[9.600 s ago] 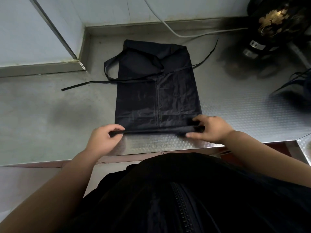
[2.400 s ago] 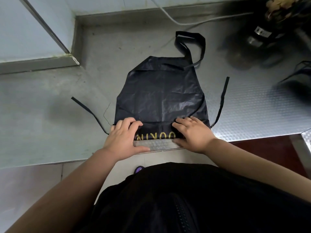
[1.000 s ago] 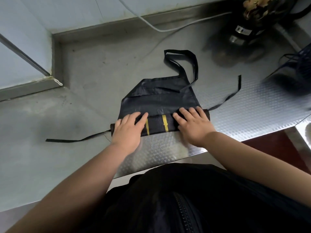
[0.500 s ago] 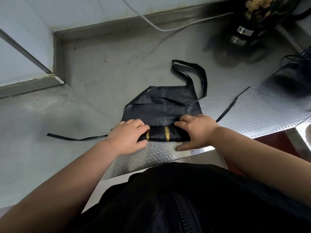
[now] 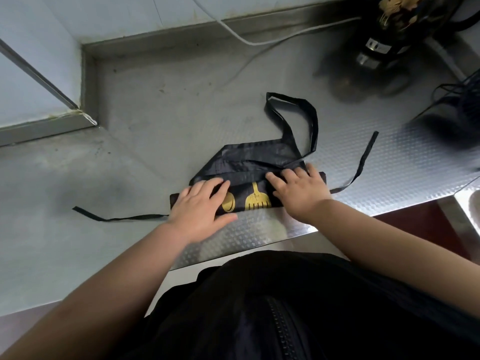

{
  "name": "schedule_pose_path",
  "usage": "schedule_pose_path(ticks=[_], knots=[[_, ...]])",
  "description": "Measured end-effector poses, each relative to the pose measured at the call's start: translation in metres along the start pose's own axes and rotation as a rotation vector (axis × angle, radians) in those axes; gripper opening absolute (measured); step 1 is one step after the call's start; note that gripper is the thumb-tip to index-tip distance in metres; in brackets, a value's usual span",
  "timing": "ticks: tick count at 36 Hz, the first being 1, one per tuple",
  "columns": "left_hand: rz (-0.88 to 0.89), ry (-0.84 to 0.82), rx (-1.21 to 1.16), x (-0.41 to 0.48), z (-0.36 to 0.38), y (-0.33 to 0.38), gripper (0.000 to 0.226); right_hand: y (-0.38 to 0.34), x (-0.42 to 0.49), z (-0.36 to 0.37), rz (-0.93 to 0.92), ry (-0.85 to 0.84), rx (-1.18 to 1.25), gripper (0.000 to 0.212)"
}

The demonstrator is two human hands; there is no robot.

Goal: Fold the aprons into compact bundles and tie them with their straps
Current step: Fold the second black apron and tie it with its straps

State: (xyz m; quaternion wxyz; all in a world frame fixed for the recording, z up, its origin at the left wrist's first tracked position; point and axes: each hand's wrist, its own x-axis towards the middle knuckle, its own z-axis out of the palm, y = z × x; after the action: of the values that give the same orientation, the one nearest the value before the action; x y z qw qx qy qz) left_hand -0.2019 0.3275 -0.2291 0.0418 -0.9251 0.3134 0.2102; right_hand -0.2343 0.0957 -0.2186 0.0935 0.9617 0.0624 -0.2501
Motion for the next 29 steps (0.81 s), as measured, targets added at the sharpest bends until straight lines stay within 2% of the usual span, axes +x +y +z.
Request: schedule_pose_path(ticks=[3,8,11,15,19,24,26,29], knots=[[-0.053,-0.037,-0.046,0.003,0.002,0.000,0.072,-0.003,-0.002,0.006,-0.005,-0.004,0.114,0.054],[-0.142,-0.066,-0.151,0.021,-0.017,0.000,0.067,0.003,-0.001,0.011,-0.095,-0.025,0.220,0.051],[-0.275,0.014,-0.264,0.035,-0.030,-0.012,0.061,0.002,-0.003,0.008,-0.136,-0.027,0.245,0.051],[-0.398,0.100,-0.262,0.037,-0.031,-0.042,0.056,-0.002,-0.008,0.007,-0.134,-0.028,0.286,0.051],[-0.308,0.230,-0.361,0.027,-0.018,-0.049,0.045,-0.004,-0.011,0.006,-0.139,-0.028,0.305,0.053],[-0.234,0.589,-0.324,0.014,-0.008,-0.041,0.032,-0.007,-0.014,0.006,-0.190,-0.011,0.298,0.052],[-0.137,0.597,-0.394,0.008,-0.005,-0.029,0.033,-0.010,-0.015,0.010,-0.187,0.031,0.296,0.051],[0.065,0.489,-0.407,-0.006,0.005,-0.009,0.036,-0.011,-0.014,0.016,-0.180,0.111,0.345,0.045]])
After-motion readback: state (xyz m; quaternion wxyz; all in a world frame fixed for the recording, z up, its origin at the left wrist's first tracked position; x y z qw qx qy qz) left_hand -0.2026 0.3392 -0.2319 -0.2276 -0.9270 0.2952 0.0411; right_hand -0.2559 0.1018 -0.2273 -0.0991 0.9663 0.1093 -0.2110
